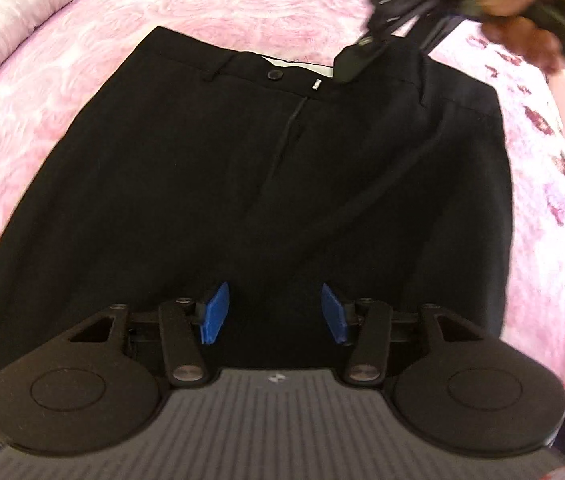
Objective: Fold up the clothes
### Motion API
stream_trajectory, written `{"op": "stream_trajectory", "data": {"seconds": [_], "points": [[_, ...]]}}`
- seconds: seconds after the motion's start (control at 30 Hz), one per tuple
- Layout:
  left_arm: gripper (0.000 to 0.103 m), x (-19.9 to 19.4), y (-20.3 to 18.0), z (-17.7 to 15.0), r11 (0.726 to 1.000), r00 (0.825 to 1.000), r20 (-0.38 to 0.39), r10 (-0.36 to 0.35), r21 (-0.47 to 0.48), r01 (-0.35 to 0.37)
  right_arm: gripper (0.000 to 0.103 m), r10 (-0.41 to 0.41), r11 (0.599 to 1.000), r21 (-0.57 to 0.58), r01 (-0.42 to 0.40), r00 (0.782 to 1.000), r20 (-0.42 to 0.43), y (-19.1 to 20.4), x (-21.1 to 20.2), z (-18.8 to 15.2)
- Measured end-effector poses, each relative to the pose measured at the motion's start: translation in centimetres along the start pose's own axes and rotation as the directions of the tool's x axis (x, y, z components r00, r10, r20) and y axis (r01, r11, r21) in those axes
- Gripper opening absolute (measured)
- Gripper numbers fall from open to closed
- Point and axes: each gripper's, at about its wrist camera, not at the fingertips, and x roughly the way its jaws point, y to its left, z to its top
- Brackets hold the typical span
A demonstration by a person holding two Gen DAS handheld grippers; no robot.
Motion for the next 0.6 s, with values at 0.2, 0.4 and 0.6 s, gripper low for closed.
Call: {"op": "stream_trajectory", "data": {"seconds": [0.2,0.4,0.6], "points": [[0.046,-2.0,-0.2,-2.0,0.995,0.998,0.044,0.036,-0.099,-0.031,0.010,0.095,0.954,-0.292,-0.061,0.990,0.101,4.3,-1.5,0.3],[0.046,-3.0,0.2,-4.0,0.984,0.995,0.022,0.096,-0.152,-0.092,0.029,-0.113,0.910,-0.385,0.151,0.986,0.118,4.6,0.4,0.1],[0.051,-7.4,2.0,-9.0,0.941,0.981,-0.033,0.190,-0.279,-0.191,0.046,-0.226,0.883,-0.337,0.327,0.925,0.305,5.6,-2.0,-1.6]]}}
